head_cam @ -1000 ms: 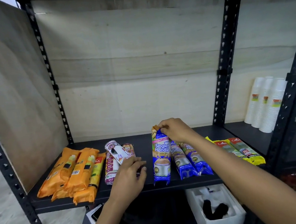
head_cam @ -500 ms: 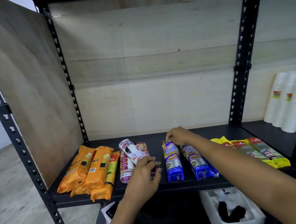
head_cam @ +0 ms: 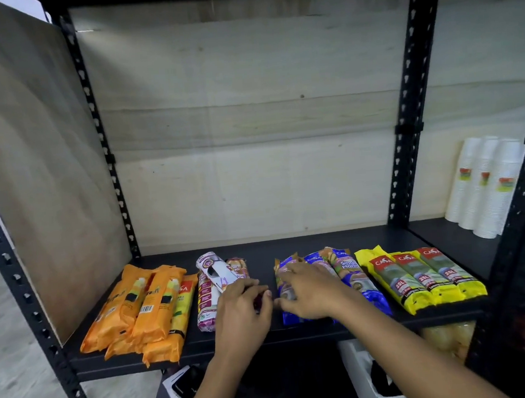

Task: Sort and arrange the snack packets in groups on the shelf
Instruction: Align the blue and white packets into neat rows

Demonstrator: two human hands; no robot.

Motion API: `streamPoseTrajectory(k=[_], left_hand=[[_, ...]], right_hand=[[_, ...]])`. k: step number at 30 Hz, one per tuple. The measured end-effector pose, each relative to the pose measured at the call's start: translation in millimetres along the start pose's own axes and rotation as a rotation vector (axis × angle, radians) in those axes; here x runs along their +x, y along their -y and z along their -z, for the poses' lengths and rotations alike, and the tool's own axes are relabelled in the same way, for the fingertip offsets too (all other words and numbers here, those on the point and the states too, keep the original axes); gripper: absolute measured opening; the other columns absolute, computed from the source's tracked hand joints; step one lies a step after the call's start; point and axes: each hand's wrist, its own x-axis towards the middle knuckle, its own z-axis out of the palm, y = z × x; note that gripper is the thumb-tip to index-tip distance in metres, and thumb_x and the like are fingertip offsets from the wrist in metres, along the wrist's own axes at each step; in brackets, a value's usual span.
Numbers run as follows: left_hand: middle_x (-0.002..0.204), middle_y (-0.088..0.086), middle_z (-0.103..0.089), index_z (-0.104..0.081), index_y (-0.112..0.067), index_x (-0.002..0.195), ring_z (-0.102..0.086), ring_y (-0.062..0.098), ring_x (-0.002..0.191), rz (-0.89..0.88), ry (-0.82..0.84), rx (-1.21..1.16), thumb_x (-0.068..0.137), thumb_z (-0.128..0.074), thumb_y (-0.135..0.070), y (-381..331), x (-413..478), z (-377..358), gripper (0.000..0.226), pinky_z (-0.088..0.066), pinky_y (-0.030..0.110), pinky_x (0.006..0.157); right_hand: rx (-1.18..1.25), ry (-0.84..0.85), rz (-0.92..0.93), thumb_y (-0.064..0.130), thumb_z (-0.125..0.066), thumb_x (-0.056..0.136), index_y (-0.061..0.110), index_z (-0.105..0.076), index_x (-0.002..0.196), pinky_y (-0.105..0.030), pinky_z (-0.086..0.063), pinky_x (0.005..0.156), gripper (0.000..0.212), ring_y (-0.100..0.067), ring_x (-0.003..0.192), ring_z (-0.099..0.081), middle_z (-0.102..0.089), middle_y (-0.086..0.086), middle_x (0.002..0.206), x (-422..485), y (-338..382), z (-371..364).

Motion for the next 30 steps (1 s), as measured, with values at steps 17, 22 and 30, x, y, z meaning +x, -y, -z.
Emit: streamPoseTrajectory(k=[17,22,30], left_hand=[[0.112,-0.007,-0.058,-0.074,-0.024,0.103,-0.052,0.010,0.111,-0.016,0.007,0.040,0.088,-0.065,-0.032,-1,-8,-11,0.019,-0.048,0.033,0.093],[0.113,-0.008,-0.056,-0.074,-0.024,0.105,-0.050,0.008,0.113,-0.018,0.023,0.040,0.089,-0.065,-0.032,0,-9,-10,0.020,-0.047,0.030,0.094],[0.114,-0.007,-0.057,-0.074,-0.025,0.102,-0.050,0.010,0.113,-0.018,0.014,0.038,0.088,-0.067,-0.031,-1,-10,-12,0.017,-0.048,0.033,0.094]], right_hand=[[0.044,-0.139,0.074,0.061,-0.031,0.095,0.033,-0.032,0.151,-0.053,0.000,0.122,0.063,-0.014,0.149,-0.018,-0.024,0.008,0.161,-33,-23,-30],[0.000,-0.175,0.039,0.067,-0.031,0.092,0.029,-0.042,0.146,-0.048,-0.009,0.122,0.067,-0.020,0.142,-0.032,-0.032,0.005,0.156,-33,-18,-28],[0.063,-0.202,-0.049,0.064,-0.036,0.088,0.034,-0.042,0.143,-0.040,-0.047,0.094,0.063,-0.023,0.131,-0.040,-0.039,0.005,0.145,-37,-20,-27]])
